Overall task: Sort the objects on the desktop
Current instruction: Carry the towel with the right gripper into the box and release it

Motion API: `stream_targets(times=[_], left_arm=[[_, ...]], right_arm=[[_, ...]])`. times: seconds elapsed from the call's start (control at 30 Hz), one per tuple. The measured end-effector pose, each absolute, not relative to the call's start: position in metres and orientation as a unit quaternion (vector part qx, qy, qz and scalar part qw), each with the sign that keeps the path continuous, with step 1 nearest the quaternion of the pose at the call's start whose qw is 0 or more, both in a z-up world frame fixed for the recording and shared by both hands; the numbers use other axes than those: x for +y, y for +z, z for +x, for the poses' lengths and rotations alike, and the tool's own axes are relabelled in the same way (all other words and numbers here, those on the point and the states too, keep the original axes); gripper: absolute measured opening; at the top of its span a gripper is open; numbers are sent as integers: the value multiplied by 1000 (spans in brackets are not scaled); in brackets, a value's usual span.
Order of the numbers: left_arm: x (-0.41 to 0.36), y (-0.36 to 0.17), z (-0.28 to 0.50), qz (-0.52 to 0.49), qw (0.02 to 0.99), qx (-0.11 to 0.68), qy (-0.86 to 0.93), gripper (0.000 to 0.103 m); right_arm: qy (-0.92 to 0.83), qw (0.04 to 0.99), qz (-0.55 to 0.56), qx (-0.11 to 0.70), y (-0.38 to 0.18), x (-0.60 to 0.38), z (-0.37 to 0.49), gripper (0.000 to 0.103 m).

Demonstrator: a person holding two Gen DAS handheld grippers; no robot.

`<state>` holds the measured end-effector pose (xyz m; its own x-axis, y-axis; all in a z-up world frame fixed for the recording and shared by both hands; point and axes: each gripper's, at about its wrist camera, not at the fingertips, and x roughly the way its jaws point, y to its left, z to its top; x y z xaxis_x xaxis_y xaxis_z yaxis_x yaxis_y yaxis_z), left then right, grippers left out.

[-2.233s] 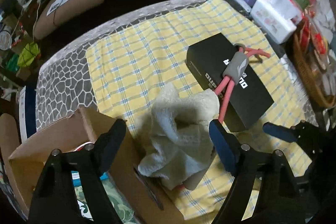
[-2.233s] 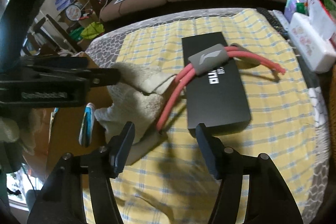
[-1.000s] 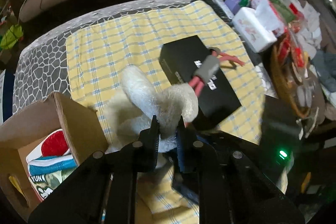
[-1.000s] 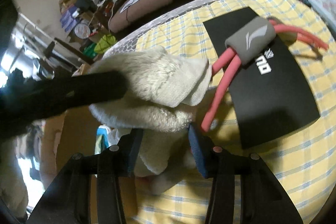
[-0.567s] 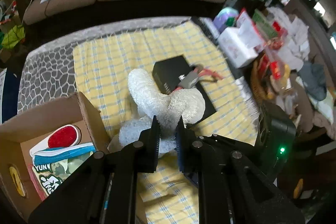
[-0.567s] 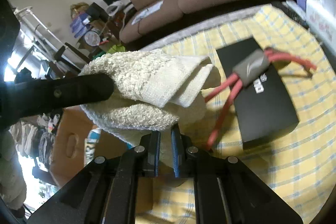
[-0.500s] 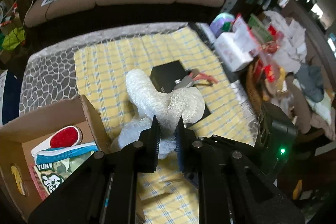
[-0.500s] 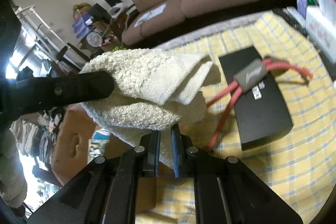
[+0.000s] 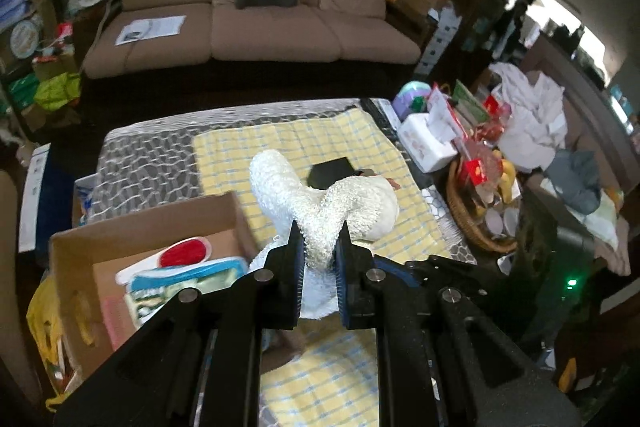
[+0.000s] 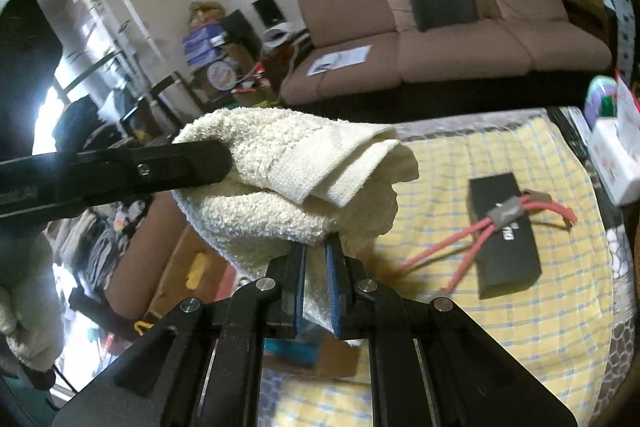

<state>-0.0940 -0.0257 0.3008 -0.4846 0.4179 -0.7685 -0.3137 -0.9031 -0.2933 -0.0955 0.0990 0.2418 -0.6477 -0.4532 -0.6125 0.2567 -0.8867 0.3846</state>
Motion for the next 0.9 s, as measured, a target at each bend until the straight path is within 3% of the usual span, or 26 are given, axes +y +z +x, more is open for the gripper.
stream_targets(times=[0.4, 0.9], left_arm=[[-189, 284, -61, -460, 140, -98, 871, 13], [-300, 150, -81, -515, 106, -177, 832, 13]], right_arm=[[-866, 281, 393, -132, 230, -51, -103, 9], [-824, 286, 470, -134, 125, -161, -152, 9]])
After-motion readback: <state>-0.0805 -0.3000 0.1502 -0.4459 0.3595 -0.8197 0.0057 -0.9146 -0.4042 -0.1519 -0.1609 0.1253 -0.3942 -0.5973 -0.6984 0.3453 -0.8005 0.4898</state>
